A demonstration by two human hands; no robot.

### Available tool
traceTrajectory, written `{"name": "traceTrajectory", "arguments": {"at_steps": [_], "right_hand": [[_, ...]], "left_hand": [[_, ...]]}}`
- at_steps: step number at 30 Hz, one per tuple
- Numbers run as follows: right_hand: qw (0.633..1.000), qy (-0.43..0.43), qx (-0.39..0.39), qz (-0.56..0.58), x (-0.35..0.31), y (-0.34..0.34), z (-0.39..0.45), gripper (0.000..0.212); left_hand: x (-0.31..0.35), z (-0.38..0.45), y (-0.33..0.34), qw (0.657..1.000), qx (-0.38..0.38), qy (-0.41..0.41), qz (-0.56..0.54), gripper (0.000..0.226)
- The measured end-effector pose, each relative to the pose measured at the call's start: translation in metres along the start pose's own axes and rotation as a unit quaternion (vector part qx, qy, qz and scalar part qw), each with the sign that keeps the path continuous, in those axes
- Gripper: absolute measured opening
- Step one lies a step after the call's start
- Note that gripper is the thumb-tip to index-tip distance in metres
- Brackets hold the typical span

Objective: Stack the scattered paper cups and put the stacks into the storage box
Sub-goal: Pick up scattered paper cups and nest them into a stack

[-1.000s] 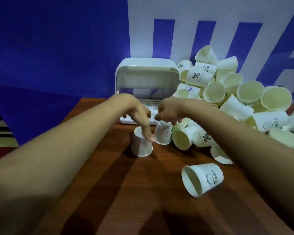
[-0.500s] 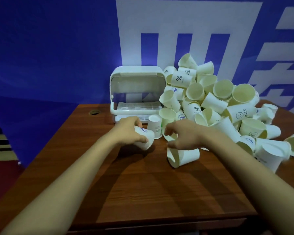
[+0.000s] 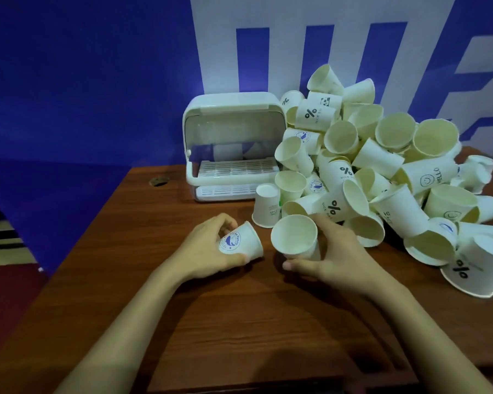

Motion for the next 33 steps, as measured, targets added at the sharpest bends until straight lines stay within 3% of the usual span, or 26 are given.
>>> {"name": "traceTrajectory", "arguments": {"at_steps": [3, 6, 16, 27, 30, 33], "right_hand": [[0.994, 0.015, 0.044, 0.095, 0.008, 0.027, -0.003, 0.07], [0.988, 0.028, 0.073, 0.134, 0.015, 0.044, -0.001, 0.073], [0.992, 0.024, 0.065, 0.102, 0.018, 0.056, 0.004, 0.079], [0.988, 0.01, 0.064, 0.137, 0.016, 0.057, 0.004, 0.077], [0.987, 0.002, 0.075, 0.139, 0.013, 0.054, 0.002, 0.081], [0.987, -0.006, 0.086, 0.138, 0.011, 0.049, -0.004, 0.098]], "left_hand": [[0.003, 0.006, -0.001, 0.99, 0.053, 0.016, -0.13, 0.066], [0.009, 0.01, 0.004, 0.937, 0.102, 0.029, -0.333, 0.074], [0.043, 0.014, 0.001, 0.869, 0.173, 0.146, -0.439, 0.054], [0.047, 0.027, 0.042, 0.92, 0.067, 0.176, -0.344, 0.067], [0.038, 0.024, 0.048, 0.931, 0.052, 0.17, -0.319, 0.093], [0.029, 0.02, 0.049, 0.933, 0.02, 0.157, -0.323, 0.117]]}}
Point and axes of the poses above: each hand's wrist, its own z-axis towards the middle knuckle, its own y-axis out of the palm, x = y × z, the point moved 3 cm from there along z, towards the middle knuckle
